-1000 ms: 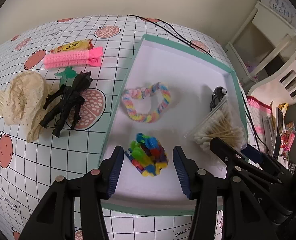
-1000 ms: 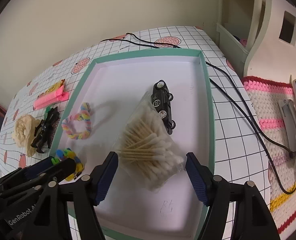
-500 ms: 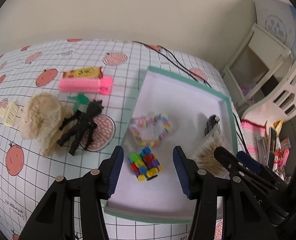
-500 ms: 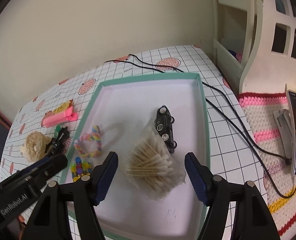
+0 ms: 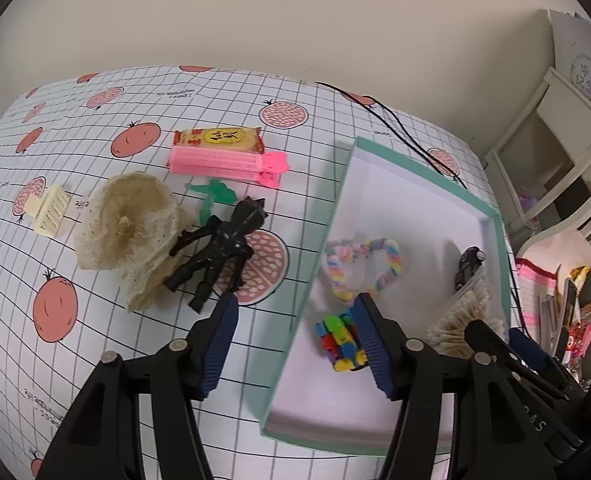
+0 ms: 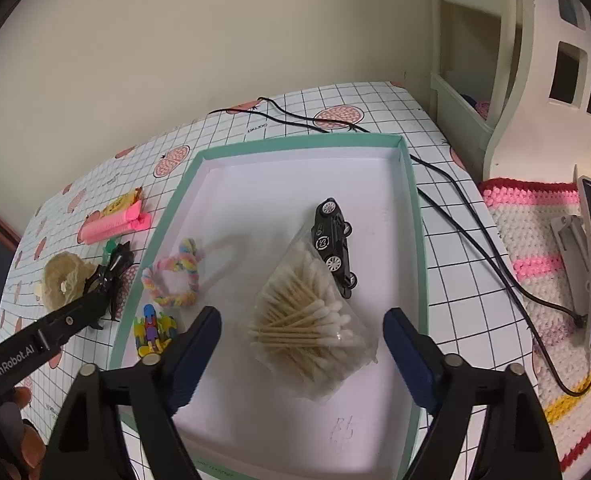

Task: Organize objects
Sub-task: 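Open the left gripper to drop the clip toy while the right releases the swab bag, then withdraw both grippers from the tray toward the lace cloth and spider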

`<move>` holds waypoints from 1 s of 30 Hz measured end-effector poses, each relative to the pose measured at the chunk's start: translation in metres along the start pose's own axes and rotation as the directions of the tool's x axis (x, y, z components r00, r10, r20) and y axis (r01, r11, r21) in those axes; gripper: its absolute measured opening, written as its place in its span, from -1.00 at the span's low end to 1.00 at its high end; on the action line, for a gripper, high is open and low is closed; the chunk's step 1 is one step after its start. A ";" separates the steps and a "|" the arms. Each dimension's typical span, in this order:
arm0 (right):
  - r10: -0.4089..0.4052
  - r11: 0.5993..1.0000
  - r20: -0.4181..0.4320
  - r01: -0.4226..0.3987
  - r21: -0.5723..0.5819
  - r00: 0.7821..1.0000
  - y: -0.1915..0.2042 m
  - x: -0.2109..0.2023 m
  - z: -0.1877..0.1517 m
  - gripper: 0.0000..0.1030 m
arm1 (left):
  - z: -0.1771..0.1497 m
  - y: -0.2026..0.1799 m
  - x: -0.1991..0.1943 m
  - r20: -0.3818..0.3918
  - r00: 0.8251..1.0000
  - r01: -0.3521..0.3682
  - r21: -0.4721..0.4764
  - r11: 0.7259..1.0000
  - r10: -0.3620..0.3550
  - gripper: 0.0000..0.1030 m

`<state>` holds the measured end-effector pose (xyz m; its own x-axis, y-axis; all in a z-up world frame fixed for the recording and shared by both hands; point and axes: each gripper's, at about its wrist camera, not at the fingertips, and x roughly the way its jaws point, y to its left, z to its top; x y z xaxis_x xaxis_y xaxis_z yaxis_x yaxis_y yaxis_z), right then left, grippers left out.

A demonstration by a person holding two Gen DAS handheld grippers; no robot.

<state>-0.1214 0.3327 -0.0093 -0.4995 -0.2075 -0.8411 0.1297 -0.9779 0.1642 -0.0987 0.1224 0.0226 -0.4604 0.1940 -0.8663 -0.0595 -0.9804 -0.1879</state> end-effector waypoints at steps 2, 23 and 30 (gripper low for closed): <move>0.000 1.000 0.000 0.000 -0.003 1.000 0.001 0.001 -0.001 0.90 | 0.000 0.003 0.001 0.003 1.000 -0.013 0.000 1.000 0.013 0.28; -0.007 1.000 0.007 0.007 -0.019 1.000 0.007 0.003 -0.004 1.00 | 0.003 0.015 0.002 0.052 0.995 -0.086 -0.003 0.996 0.086 0.87; -0.008 1.000 0.007 0.008 -0.024 1.000 0.008 0.002 -0.004 1.00 | 0.003 0.014 0.000 0.070 0.994 -0.088 0.005 0.996 0.088 0.94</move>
<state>-0.1183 0.3242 -0.0116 -0.5067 -0.1997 -0.8387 0.1457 -0.9786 0.1450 -0.1022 0.1082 0.0216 -0.5244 0.1045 -0.8451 -0.0229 -0.9938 -0.1086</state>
